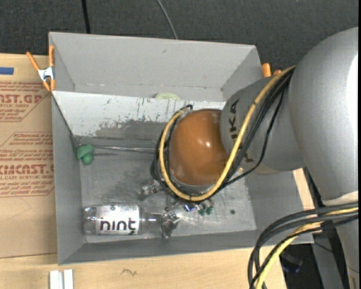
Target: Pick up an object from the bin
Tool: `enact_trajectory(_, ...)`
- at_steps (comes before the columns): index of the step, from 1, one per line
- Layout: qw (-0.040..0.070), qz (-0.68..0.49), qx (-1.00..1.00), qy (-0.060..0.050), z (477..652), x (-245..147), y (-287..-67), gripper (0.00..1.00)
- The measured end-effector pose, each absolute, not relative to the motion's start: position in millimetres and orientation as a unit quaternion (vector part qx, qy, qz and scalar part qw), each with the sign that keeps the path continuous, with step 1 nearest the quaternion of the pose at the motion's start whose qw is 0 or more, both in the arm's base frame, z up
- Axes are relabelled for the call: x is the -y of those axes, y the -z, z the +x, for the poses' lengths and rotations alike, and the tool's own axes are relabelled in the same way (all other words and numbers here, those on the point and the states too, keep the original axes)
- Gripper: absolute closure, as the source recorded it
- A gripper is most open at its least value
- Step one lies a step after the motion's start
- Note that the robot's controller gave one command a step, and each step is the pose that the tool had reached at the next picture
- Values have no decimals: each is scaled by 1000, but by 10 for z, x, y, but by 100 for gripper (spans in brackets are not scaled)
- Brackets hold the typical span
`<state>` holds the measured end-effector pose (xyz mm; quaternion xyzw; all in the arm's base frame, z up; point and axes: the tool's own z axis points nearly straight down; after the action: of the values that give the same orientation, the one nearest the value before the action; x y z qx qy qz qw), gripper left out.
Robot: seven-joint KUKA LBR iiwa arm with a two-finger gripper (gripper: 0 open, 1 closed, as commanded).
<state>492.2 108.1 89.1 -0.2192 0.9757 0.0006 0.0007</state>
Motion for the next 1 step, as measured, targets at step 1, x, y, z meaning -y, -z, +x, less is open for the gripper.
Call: enact_trajectory(1,12,-296,-955,-2,4876,-467,-771,100)
